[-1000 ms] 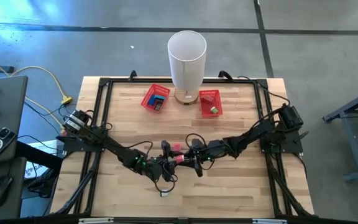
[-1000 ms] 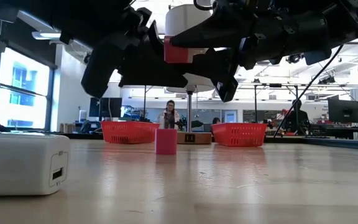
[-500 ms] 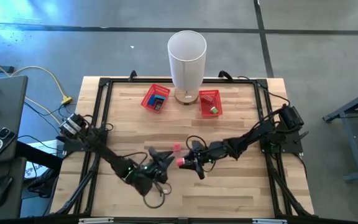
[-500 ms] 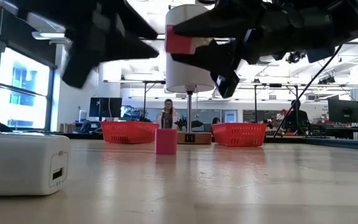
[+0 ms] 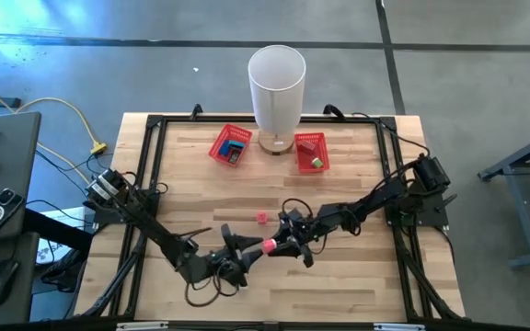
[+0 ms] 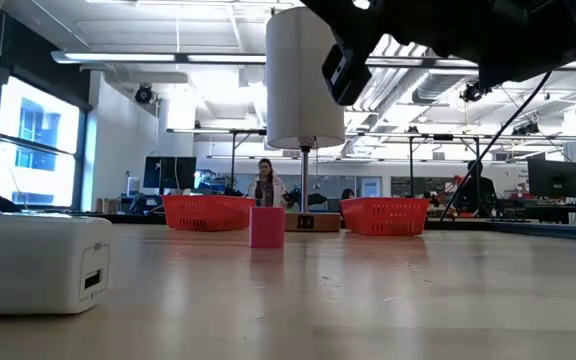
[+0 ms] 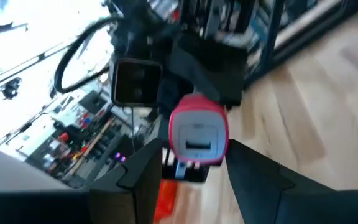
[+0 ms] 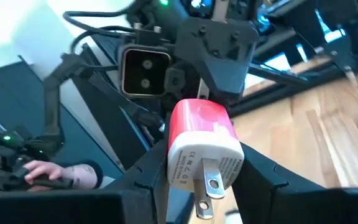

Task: Sort adapters and digital timers
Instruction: Put the red charger adapter into the right red bin

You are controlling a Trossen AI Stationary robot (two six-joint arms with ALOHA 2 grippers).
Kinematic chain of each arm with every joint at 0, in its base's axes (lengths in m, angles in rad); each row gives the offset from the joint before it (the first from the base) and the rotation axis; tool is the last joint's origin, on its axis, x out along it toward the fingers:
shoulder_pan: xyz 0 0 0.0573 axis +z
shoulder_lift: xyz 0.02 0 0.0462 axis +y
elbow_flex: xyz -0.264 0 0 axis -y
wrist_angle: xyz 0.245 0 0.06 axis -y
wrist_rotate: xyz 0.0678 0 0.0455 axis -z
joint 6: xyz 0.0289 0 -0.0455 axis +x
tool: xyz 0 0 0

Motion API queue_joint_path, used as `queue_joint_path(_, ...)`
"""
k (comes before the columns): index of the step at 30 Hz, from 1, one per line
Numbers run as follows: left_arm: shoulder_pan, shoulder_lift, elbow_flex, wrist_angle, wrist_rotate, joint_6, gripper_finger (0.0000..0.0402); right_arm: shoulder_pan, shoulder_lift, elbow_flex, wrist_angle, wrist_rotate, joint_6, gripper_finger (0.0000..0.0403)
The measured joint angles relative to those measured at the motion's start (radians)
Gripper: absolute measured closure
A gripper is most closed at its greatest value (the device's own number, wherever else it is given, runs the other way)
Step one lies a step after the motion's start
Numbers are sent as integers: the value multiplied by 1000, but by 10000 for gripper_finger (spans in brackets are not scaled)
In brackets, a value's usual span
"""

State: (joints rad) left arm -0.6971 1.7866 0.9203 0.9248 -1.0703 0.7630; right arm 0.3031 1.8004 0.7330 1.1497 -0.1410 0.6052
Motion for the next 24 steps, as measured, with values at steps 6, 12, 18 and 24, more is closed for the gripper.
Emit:
queue_joint_path(6,16,0,1,41,89,10,234,0,0,-1,26,-38,-6,279)
queue_joint_path(12,36,0,1,41,115,-5,234,2,0,-1,34,-49,-7,279)
queue_joint_path(18,40,0,1,38,118,2,245,2,0,-1,24,-48,-7,277)
queue_joint_path(24,33,0,0,37,111,1,282,2,0,0,11,-45,-7,256)
